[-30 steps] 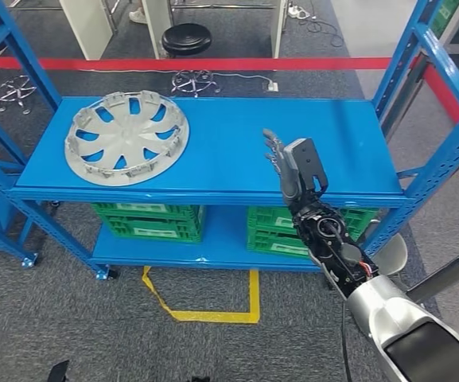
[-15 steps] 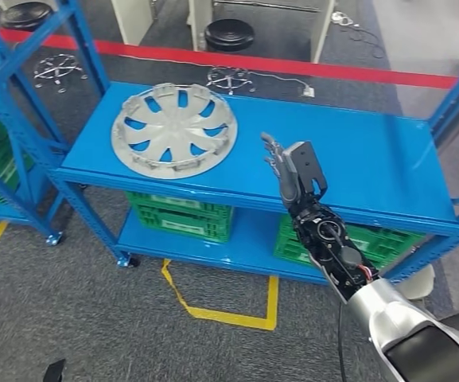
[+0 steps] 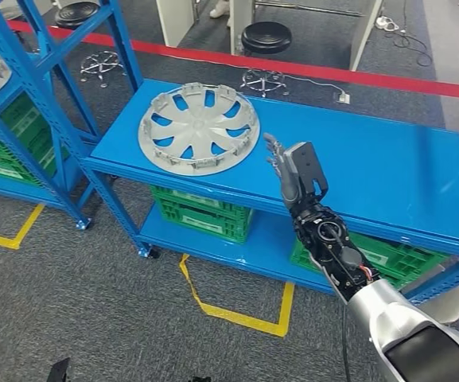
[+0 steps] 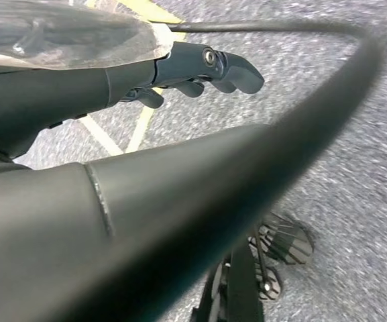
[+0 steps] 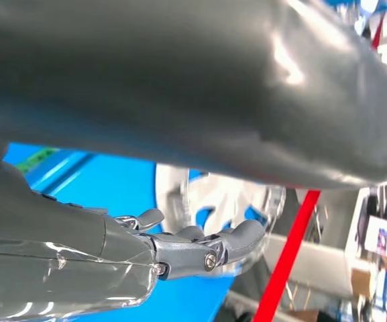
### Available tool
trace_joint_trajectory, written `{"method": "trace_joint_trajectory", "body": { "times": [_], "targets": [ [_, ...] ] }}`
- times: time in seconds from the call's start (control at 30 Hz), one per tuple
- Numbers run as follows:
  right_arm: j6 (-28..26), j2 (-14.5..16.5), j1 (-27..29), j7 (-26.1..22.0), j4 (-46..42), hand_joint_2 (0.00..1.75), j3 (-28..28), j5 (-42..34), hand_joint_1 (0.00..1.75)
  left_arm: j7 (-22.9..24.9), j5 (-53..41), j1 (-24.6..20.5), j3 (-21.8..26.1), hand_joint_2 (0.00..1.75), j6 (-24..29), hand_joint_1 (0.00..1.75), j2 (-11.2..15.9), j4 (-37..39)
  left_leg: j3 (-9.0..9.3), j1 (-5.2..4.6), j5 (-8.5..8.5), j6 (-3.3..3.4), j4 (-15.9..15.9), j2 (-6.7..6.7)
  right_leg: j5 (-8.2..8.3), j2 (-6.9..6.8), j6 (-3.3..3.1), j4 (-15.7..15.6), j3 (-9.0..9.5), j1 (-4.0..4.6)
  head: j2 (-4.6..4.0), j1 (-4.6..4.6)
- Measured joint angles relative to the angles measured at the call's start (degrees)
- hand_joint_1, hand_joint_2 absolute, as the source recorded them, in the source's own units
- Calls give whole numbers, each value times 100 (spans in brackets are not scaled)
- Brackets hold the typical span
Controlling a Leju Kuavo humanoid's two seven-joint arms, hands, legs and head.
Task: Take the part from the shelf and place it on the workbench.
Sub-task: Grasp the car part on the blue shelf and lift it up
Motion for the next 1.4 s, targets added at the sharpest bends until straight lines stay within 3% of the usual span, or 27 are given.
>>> {"method": "trace_joint_trajectory", "body": {
  "times": [0.03,0.07,0.17,0.23,0.33,0.4,0.47,0.5,0.53,0.57,0.63,0.67,0.7,0.77,0.87,0.9,0.93,1.0,1.03,1.07,1.1,1.13,1.17,1.2,1.27,1.33,1.4],
  "targets": [
    [2,0,10,2,3,0,1,0,0,0,0,4,0,0,0,0,-1,0,-40,11,20,-20,84,14,-5,-57,2,2,-2,0,0,-31],
    [2,1,15,3,5,0,1,3,0,0,0,7,0,0,0,0,1,0,37,22,137,-35,-61,37,-12,-110,9,7,-2,-1,0,-60],
    [3,3,0,3,7,0,-3,36,0,0,4,-4,0,0,2,0,15,0,647,24,599,-24,-1216,273,-70,-241,80,63,-8,16,0,-150],
    [8,5,-15,-11,7,0,-8,61,0,0,13,-11,0,0,4,0,17,0,810,-4,659,42,-1540,343,-114,-306,142,94,-12,45,0,-158],
    [15,20,-26,-38,7,0,-13,75,0,-8,16,5,0,0,-2,0,16,0,830,-10,631,156,-1562,232,-207,-324,236,139,-16,34,0,-101],
    [14,25,-38,-61,10,0,-30,81,0,-32,15,6,0,0,-11,0,18,0,886,-1,594,233,-1592,190,-435,-154,293,578,-222,4,0,-52],
    [13,24,-21,-77,23,0,-46,85,0,-56,15,0,0,0,-15,0,21,0,946,-12,549,283,-1595,156,-750,2,320,1447,-663,-9,0,5],
    [13,24,2,-80,35,0,-51,85,0,-64,15,-2,0,0,-15,0,22,0,980,-19,523,294,-1594,132,-833,26,327,1807,-872,-9,0,26],
    [13,24,26,-82,48,0,-55,85,0,-67,15,0,-1,0,-16,0,22,0,1019,-26,493,295,-1592,101,-803,36,326,1971,-999,-10,0,42],
    [13,24,42,-87,58,0,-61,85,0,-69,15,5,-1,0,-18,0,22,0,1070,-29,459,288,-1590,70,-650,42,318,1888,-1011,-9,0,62],
    [13,24,48,-101,68,0,-82,85,0,-78,10,13,-2,0,-28,0,21,0,1192,-29,374,262,-1591,18,-120,54,281,1155,-761,-9,0,114],
    [13,22,45,-107,70,0,-96,85,0,-82,6,10,-2,0,-35,0,21,0,1244,-35,330,241,-1590,2,71,65,258,778,-597,1,0,133],
    [13,21,41,-110,72,0,-109,86,0,-88,2,6,-2,0,-42,0,23,0,1272,-38,296,218,-1591,-14,150,72,232,478,-447,12,0,151],
    [15,17,35,-113,73,0,-125,93,0,-92,-3,0,-3,0,-49,0,24,0,1283,-33,263,165,-1605,-31,71,83,182,267,-306,49,0,155],
    [7,13,23,-119,40,0,-155,101,0,-104,-19,5,-4,0,-52,0,19,0,1298,-23,194,77,-1510,-8,-12,96,97,98,-106,21,0,132],
    [4,11,12,-120,28,0,-165,101,0,-110,-28,-1,-4,0,-53,0,19,0,1189,-24,135,54,-1283,7,-35,97,68,41,-10,3,0,108],
    [3,11,6,-119,23,0,-172,99,0,-115,-34,-7,-4,0,-54,0,17,0,966,-16,63,42,-921,22,-69,93,46,5,70,-3,0,73],
    [3,11,32,-110,22,0,-184,95,0,-118,-43,-7,-6,0,-54,0,17,0,334,-12,-34,17,-105,29,-176,89,24,-20,207,-4,0,-9],
    [2,10,62,-105,22,0,-189,92,0,-118,-43,7,-8,0,-52,0,16,0,75,-9,33,10,119,30,-247,92,25,-22,287,-5,0,-45],
    [1,9,87,-102,22,0,-192,89,0,-118,-41,23,-9,0,-49,0,16,1,-72,-7,215,8,114,31,-324,98,29,-22,382,-6,0,-75],
    [0,8,100,-100,22,0,-195,87,0,-118,-39,35,-10,0,-42,0,21,1,-98,-5,502,11,-118,35,-408,104,37,-24,489,-9,0,-102],
    [-2,7,103,-99,21,0,-197,86,0,-118,-37,39,-11,0,-36,0,30,2,-30,-4,835,17,-516,44,-499,107,52,-27,600,-13,0,-131],
    [-4,5,92,-99,20,0,-199,85,0,-118,-34,39,-14,0,-29,0,37,2,79,-20,1054,23,-866,59,-594,105,80,-39,675,-5,-1,-156],
    [-5,3,80,-97,16,0,-201,84,0,-118,-32,29,-19,0,-23,0,45,2,200,-37,1143,42,-1169,69,-681,103,112,-61,733,0,-1,-183],
    [-7,0,58,-97,3,0,-207,82,0,-118,-25,12,-30,0,-17,0,45,2,361,-70,998,104,-1385,72,-769,95,179,-134,838,17,-1,-200],
    [-7,0,58,-97,-9,0,-214,81,0,-118,-18,13,-35,0,-15,0,39,2,512,-63,856,196,-1464,55,-734,93,225,-96,957,14,-1,-171],
    [-7,0,53,-99,-11,0,-223,81,0,-118,-17,26,-42,0,-15,0,38,2,734,-58,727,274,-1513,46,-713,92,261,366,804,5,-1,-118]
  ]
}}
